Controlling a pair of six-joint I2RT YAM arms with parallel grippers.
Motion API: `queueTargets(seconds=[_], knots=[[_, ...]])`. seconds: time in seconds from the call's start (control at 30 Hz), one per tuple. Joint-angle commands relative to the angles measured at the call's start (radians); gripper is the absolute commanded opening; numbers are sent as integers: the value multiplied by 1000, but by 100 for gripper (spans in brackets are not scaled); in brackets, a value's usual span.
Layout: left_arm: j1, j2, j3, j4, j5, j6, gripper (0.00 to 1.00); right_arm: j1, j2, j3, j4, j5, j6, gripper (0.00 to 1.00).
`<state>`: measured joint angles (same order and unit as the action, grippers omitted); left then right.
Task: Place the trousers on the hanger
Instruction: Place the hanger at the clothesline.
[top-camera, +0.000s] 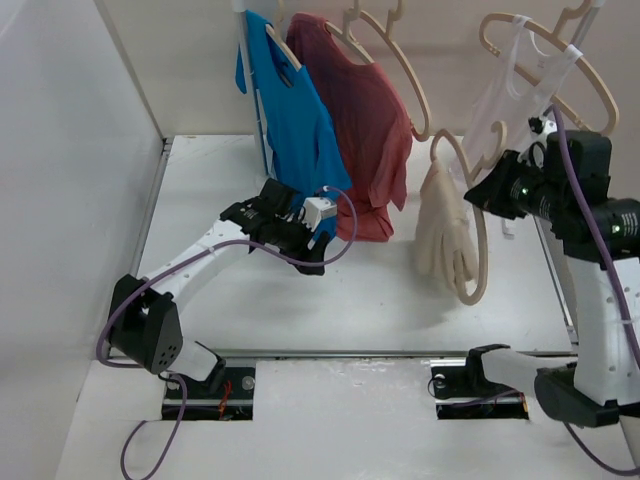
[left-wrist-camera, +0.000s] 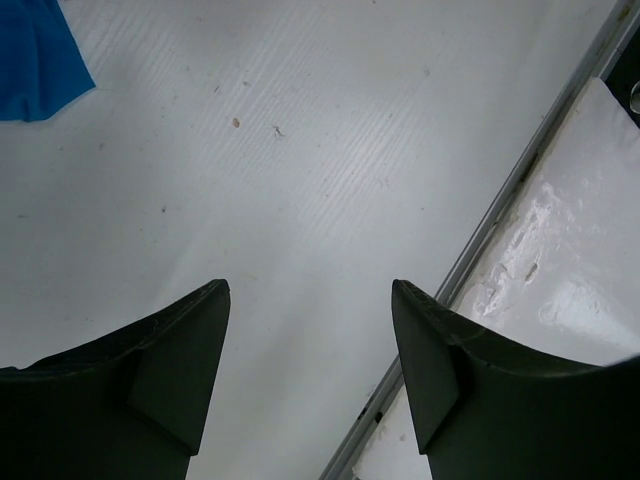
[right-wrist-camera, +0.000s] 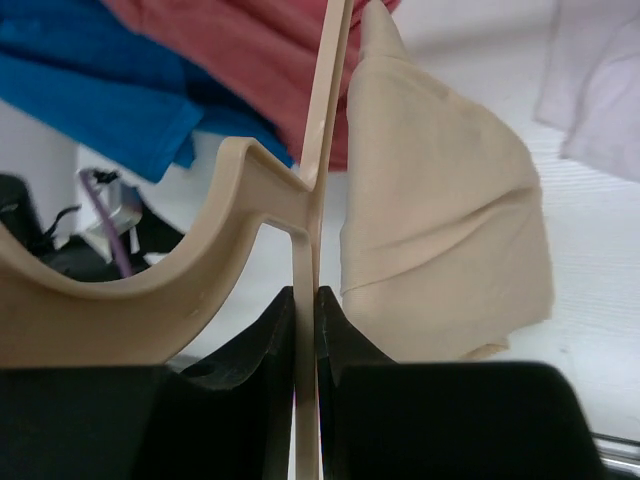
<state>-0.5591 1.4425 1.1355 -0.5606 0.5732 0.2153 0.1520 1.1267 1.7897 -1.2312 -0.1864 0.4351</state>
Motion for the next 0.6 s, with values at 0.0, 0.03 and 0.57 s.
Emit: queueTargets(seconds=[0.0, 0.03, 0.57], knots=[[2, -63, 20, 18, -3, -7, 62, 1, 82, 181, -123, 167, -61, 0], [13, -63, 20, 18, -3, -7, 62, 1, 99, 215, -134, 188, -61, 0], [74, -154, -57, 65, -21, -47, 62, 1, 355, 494, 235, 297, -348, 0]])
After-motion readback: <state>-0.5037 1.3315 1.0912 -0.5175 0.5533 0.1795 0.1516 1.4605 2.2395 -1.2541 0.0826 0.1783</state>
